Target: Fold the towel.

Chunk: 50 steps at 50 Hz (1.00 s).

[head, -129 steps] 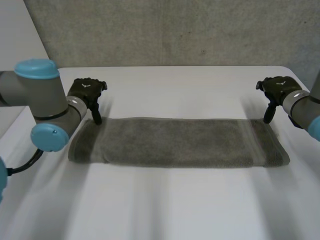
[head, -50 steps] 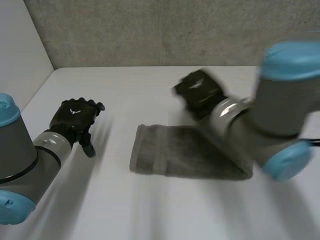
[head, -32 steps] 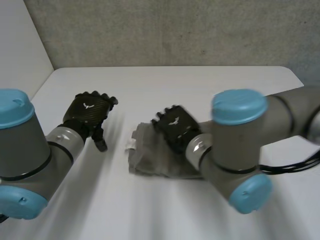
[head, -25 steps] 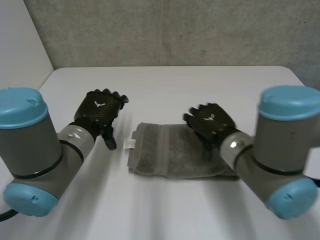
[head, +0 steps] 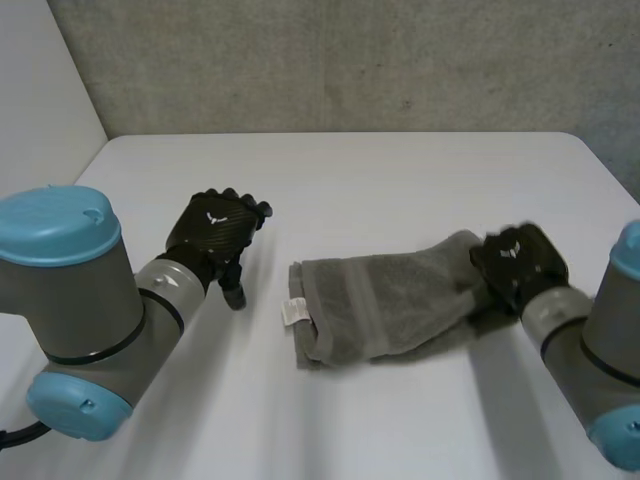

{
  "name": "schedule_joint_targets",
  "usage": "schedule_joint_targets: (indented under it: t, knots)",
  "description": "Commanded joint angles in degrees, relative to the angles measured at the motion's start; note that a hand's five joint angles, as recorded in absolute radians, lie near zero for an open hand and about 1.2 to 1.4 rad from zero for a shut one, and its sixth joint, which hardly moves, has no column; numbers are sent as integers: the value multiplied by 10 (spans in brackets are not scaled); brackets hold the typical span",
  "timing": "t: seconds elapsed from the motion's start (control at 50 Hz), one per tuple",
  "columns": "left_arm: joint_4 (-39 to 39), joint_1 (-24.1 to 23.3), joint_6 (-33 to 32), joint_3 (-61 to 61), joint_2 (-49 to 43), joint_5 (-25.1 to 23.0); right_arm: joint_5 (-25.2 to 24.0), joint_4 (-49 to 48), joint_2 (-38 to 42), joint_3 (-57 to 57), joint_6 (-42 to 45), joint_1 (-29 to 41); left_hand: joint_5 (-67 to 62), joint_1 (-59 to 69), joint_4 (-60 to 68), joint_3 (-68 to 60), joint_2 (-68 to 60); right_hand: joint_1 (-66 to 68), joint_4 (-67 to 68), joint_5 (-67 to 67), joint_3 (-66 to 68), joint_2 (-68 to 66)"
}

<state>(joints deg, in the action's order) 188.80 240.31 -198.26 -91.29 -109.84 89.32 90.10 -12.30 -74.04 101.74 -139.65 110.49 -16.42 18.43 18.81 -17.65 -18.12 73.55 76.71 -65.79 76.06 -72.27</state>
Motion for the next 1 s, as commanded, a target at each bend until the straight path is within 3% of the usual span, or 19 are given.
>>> schedule_joint_targets:
  t: [0.02,0.14,0.28,0.3,0.32,0.36,0.38,0.4,0.48,0.56,0.7,0.8,1.0]
  knots:
    - [0,1,2,12,15,2,-3,19,27,-99,2,127,127,-47,-51,39,44,64,33,-42,39,-77]
    - [0,5,4,22,24,2,-46,59,115,-145,21,237,127,-47,-51,39,44,64,33,-42,39,-77]
    - [0,7,10,31,24,17,-79,77,118,-141,3,260,127,-47,-51,39,44,64,33,-42,39,-77]
    - [0,4,10,34,24,19,-77,70,110,-138,-17,256,127,-47,-51,39,44,-23,-55,46,-48,10]
    - [0,4,10,34,24,19,-77,70,110,-138,-17,256,127,-47,-51,39,44,-24,-56,46,-49,11]
    - [0,1,11,42,23,21,-66,52,55,-133,-99,229,127,-47,-51,39,44,-434,-465,456,-459,421]
    - [0,1,11,42,23,21,-66,52,55,-133,-99,228,127,-47,-51,39,44,-436,-468,459,-461,423]
    - [0,1,11,47,18,21,-61,50,22,-124,-156,199,127,-47,-51,39,44,-636,-667,658,-661,623]
    - [0,-18,11,74,2,21,-64,52,-26,-98,-292,101,127,-47,-51,39,44,-636,-667,658,-661,623]
    - [-1,-46,16,107,-23,22,-70,56,-55,-81,-333,68,127,-47,-51,39,44,-636,-667,658,-661,623]
    - [-8,-80,56,170,-79,20,-71,68,-58,-54,-307,14,120,-40,-44,32,37,-636,-667,658,-661,623]
    - [-42,-120,103,203,-141,19,-74,79,14,-56,-282,11,117,-37,-41,29,34,-636,-667,658,-661,623]
    - [-70,-127,107,169,-194,23,-102,77,126,-92,-280,17,115,-35,-39,27,32,-636,-667,658,-661,623]
